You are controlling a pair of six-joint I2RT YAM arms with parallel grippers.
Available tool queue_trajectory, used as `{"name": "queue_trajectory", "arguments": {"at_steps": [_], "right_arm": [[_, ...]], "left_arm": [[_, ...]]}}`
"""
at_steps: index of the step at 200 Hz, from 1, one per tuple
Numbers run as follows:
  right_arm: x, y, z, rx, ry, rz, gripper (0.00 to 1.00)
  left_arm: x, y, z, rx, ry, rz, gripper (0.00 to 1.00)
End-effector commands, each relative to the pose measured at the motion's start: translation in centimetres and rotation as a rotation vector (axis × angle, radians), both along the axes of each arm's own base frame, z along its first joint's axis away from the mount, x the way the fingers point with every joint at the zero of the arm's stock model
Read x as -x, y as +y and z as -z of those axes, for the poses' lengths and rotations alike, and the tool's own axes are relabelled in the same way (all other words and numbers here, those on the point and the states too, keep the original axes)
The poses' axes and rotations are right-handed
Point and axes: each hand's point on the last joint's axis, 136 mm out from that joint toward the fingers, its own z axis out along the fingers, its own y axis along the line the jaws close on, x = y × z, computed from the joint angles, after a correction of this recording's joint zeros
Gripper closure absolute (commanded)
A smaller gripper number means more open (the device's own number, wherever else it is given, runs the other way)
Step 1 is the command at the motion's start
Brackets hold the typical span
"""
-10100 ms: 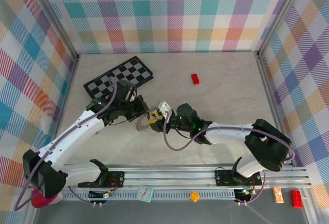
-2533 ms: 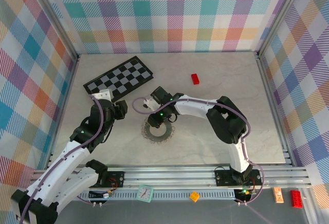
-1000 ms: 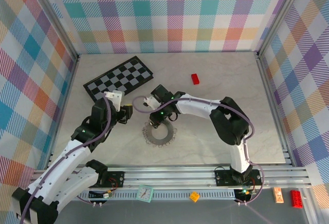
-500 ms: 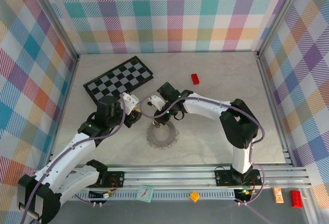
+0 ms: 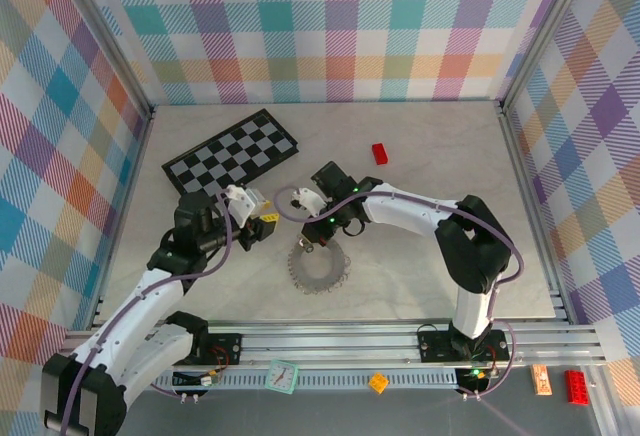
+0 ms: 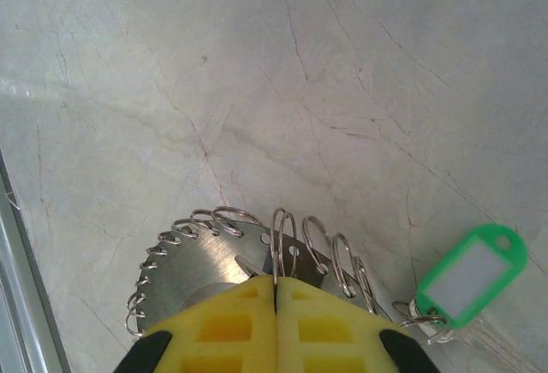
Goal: Put the keys on the keyring
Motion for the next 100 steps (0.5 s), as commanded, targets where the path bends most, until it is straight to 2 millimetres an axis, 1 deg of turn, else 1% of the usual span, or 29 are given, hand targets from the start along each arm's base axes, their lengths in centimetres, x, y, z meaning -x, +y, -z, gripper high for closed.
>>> {"name": "queue_trajectory", "arguments": {"at_steps": [1, 17, 24, 33, 44, 59, 79, 100], "right_arm": [[0.4, 0.1, -2.6, -0.078, -0.024, -0.015, 1.00], [0.8, -0.2, -2.7, -0.089, -0.040, -0.029, 1.00], [0.9, -0.3, -2.8, -0.093, -0.045, -0.037, 1.00], [1.1, -0.5, -2.9, -0.097, -0.051, -0.047, 1.00], [1.4, -0.6, -3.2, -0.110, -0.060, -0.060, 1.00], [1.8, -0.7, -3.9, -0.134, -0.078, -0.080, 1.00], [2.5, -1.0, -5.0, -0.163, -0.103, -0.111, 1.00], [3.3, -1.4, -5.6, -0.184, -0.122, -0.140, 1.00]], "left_arm": [[0.1, 0.3, 0.2, -0.020, -0.026, -0.002, 0.61], [-0.5, 0.4, 0.4, -0.021, -0.018, -0.009, 0.62], [-0.6, 0.2, 0.5, -0.024, -0.010, 0.007, 0.62], [-0.6, -0.3, 1.1, -0.042, 0.016, 0.045, 0.62], [-0.3, -1.0, 1.8, -0.054, 0.056, 0.105, 0.62], [0.4, -2.0, 2.1, -0.046, 0.080, 0.198, 0.62], [1.6, -2.9, 2.5, -0.069, 0.026, 0.308, 0.62], [2.1, -3.5, 2.8, -0.116, -0.008, 0.365, 0.62]]}}
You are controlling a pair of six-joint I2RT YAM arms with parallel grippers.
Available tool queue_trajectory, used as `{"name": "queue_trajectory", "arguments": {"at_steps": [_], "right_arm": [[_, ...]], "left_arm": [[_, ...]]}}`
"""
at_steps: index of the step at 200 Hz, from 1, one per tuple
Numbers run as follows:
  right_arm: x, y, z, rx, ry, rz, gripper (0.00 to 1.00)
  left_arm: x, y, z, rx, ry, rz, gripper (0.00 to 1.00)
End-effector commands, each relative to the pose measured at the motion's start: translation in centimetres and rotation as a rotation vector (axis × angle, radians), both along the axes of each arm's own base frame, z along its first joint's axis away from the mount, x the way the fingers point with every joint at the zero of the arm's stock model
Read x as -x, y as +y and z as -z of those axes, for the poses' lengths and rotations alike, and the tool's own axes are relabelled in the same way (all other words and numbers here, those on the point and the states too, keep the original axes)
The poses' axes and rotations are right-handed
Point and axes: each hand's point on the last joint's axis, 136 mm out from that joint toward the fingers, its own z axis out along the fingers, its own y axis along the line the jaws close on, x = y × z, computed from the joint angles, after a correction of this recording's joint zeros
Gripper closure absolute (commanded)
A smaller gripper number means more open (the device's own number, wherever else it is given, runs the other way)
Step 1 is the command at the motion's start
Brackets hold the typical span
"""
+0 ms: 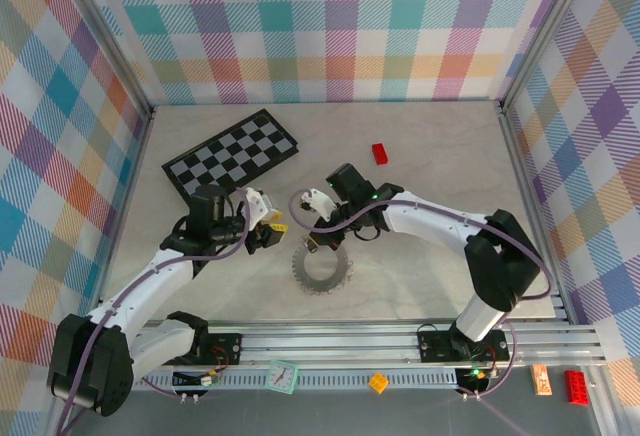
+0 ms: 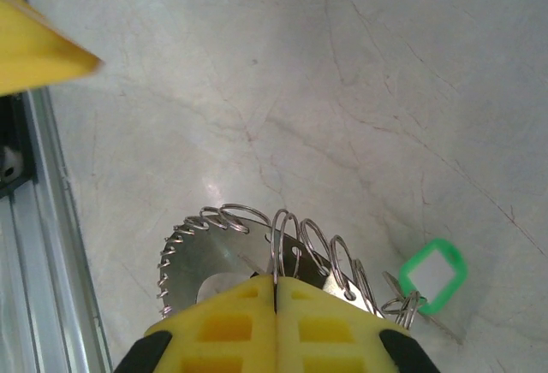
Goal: Put the keys on the keyring
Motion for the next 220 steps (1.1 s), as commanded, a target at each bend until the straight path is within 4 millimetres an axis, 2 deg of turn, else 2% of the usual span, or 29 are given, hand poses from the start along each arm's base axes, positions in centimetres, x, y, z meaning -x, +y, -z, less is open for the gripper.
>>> {"name": "queue_trajectory", "arguments": {"at_steps": [1, 54, 95, 110, 150, 189, 220], "right_arm": [[0.8, 0.1, -2.3, -0.084, -0.052, -0.071, 1.00], [1.9, -0.4, -3.3, -0.119, -0.079, -0.104, 1.00], [2.1, -0.5, -3.4, -0.126, -0.083, -0.114, 1.00], [2.1, -0.6, -3.5, -0.126, -0.084, -0.111, 1.00], [2.3, -0.6, -4.0, -0.143, -0.090, -0.116, 1.00], [2.6, -0.5, -4.4, -0.164, -0.091, -0.126, 1.00], [2.8, -0.6, -4.4, -0.165, -0.089, -0.129, 1.00]], "left_arm": [[1.4, -1.4, -1.5, -0.009, -0.102, 0.165, 0.62], [2.9, -3.4, -0.1, -0.083, -0.084, 0.345, 0.65], [3.4, -4.4, 0.7, -0.108, -0.082, 0.412, 0.66], [3.9, -4.5, 1.6, -0.130, -0.046, 0.436, 0.67], [3.7, -4.8, 2.4, -0.143, -0.045, 0.443, 0.70], [2.8, -5.3, 2.0, -0.118, -0.083, 0.432, 0.71], [3.0, -5.5, 2.2, -0.108, -0.074, 0.441, 0.71]]}}
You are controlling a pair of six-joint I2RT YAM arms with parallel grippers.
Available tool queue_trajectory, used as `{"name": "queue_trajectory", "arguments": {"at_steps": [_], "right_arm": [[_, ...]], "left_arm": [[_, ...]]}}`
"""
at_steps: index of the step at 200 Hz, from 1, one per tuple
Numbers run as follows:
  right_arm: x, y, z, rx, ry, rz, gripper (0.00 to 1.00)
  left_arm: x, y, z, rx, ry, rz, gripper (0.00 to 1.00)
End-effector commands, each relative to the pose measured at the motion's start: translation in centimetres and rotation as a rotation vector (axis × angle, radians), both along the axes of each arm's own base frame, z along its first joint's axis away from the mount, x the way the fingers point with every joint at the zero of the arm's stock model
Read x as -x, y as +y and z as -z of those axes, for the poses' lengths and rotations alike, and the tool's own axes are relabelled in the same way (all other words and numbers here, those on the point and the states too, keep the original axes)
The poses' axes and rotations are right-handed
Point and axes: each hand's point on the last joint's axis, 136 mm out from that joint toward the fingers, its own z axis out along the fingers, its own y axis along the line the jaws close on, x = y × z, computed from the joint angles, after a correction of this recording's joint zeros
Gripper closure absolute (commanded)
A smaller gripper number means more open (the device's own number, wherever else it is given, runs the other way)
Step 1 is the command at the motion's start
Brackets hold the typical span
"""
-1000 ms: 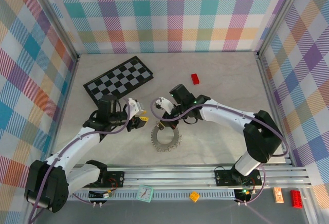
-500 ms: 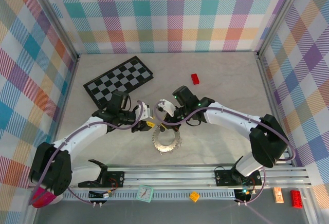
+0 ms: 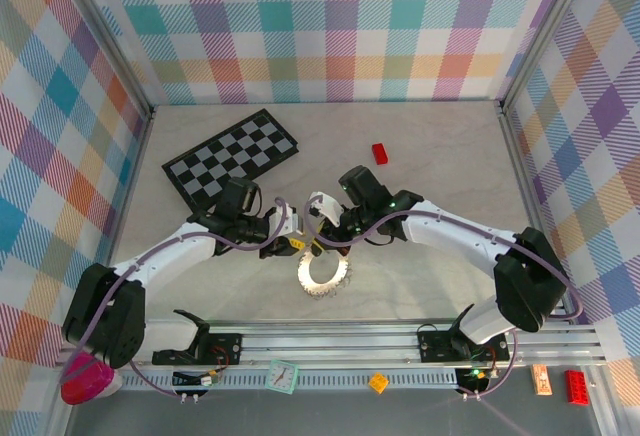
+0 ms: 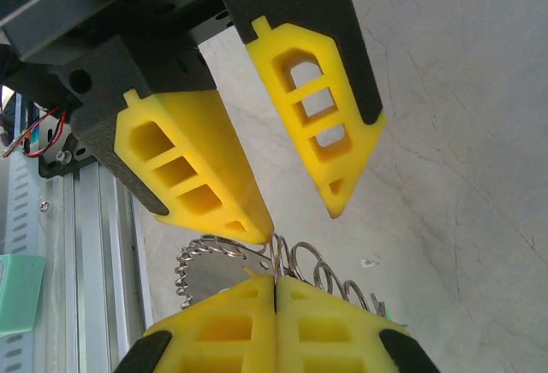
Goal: Put the keys on the keyring
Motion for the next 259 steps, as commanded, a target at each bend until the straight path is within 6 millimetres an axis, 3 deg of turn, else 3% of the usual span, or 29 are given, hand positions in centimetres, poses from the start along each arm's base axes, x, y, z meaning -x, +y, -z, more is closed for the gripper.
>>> {"name": "queue_trajectory", "arguments": {"at_steps": [1, 64, 126, 164, 179, 225, 259], "right_arm": [[0.4, 0.2, -1.2, -0.054, -0.016, -0.032, 1.00], [0.3, 0.4, -1.5, -0.063, -0.019, -0.030, 1.00], [0.4, 0.4, -1.7, -0.071, -0.013, -0.029, 1.00], [0.2, 0.1, -1.9, -0.070, -0.014, 0.001, 1.00], [-0.2, -0.4, -1.9, -0.057, -0.002, 0.043, 1.00], [-0.2, -2.9, 0.5, 0.045, 0.133, 0.195, 1.00], [-0.5, -3.6, 1.4, 0.081, 0.178, 0.266, 1.00]], "left_arm": [[0.1, -0.9, -1.0, 0.049, -0.025, 0.047, 0.71], [0.7, -1.3, -0.6, 0.035, -0.006, 0.077, 0.72], [0.6, -1.9, -1.2, 0.060, -0.017, 0.083, 0.85], [0.6, -2.0, -1.7, 0.080, -0.030, 0.078, 1.00], [0.7, -1.9, -1.7, 0.076, -0.037, 0.072, 1.00], [0.5, -1.4, -2.2, 0.075, -0.114, 0.029, 1.00], [0.6, -1.3, -2.4, 0.073, -0.138, 0.024, 1.00]]}}
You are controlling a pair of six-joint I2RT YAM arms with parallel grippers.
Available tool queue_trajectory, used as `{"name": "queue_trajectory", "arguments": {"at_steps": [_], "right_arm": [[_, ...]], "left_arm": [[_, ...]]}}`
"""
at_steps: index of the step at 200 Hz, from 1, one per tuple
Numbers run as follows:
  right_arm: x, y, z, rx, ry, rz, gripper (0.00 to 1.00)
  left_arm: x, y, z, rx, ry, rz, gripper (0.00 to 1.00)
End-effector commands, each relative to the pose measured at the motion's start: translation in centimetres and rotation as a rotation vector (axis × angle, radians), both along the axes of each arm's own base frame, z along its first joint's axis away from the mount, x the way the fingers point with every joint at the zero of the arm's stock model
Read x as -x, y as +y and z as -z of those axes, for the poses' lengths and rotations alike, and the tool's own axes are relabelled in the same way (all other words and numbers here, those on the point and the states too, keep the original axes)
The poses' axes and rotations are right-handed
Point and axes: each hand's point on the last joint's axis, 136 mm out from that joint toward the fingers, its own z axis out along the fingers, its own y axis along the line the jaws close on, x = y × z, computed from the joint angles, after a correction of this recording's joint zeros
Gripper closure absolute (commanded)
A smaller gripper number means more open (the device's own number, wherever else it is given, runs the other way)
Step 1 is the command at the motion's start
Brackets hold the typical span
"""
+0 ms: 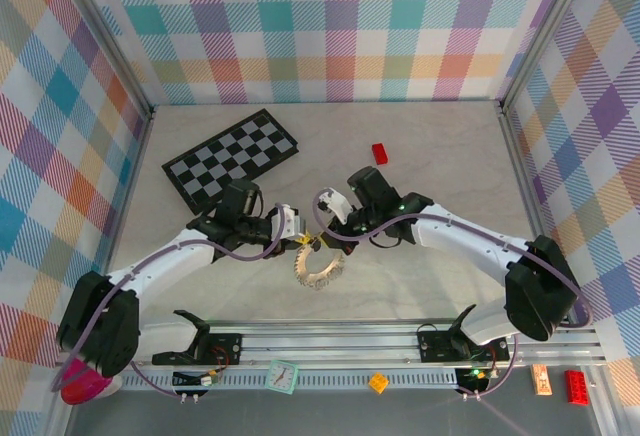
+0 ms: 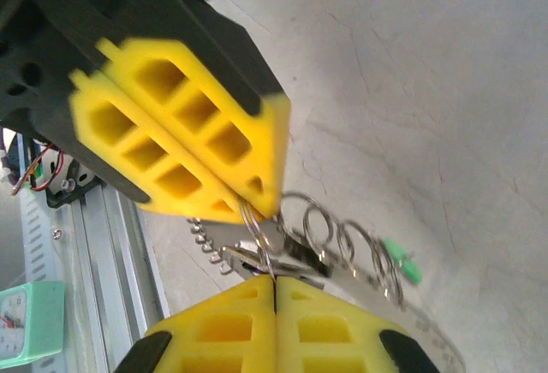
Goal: Put the keys on the keyring
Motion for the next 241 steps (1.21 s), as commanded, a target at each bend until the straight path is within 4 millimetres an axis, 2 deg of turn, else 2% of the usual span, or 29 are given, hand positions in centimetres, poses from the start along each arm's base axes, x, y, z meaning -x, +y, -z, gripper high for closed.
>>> {"name": "queue_trajectory", "arguments": {"at_steps": [1, 70, 92, 110, 138, 176, 197, 241], "right_arm": [[0.1, -1.6, 1.4, 0.064, 0.085, 0.094, 1.00], [0.0, -0.4, 1.9, 0.041, 0.170, 0.092, 1.00], [-0.2, -0.9, 1.7, 0.034, 0.142, 0.099, 1.00], [-0.4, -1.7, 1.0, 0.010, 0.073, 0.103, 0.80], [0.3, -2.5, -0.1, -0.034, -0.019, 0.080, 0.68], [1.6, -1.6, -2.6, -0.181, -0.009, 0.036, 0.68], [1.5, -1.1, -3.4, -0.228, -0.014, 0.024, 0.67], [0.4, -0.8, -3.8, -0.253, 0.000, 0.048, 0.67]], "left_arm": [[0.4, -0.4, -1.0, 0.030, -0.050, 0.018, 1.00], [0.7, -1.0, -1.8, 0.066, -0.056, 0.016, 1.00], [0.6, -1.0, -1.8, 0.066, -0.048, 0.005, 1.00], [0.3, -1.0, -2.1, 0.076, -0.042, -0.016, 1.00], [-0.4, -1.0, -2.9, 0.114, -0.022, -0.084, 1.00], [-0.4, -1.0, -3.7, 0.172, 0.087, -0.152, 1.00], [0.2, -1.1, -4.0, 0.199, 0.135, -0.147, 1.00], [1.0, -1.3, -4.7, 0.232, 0.164, -0.112, 1.00]]}}
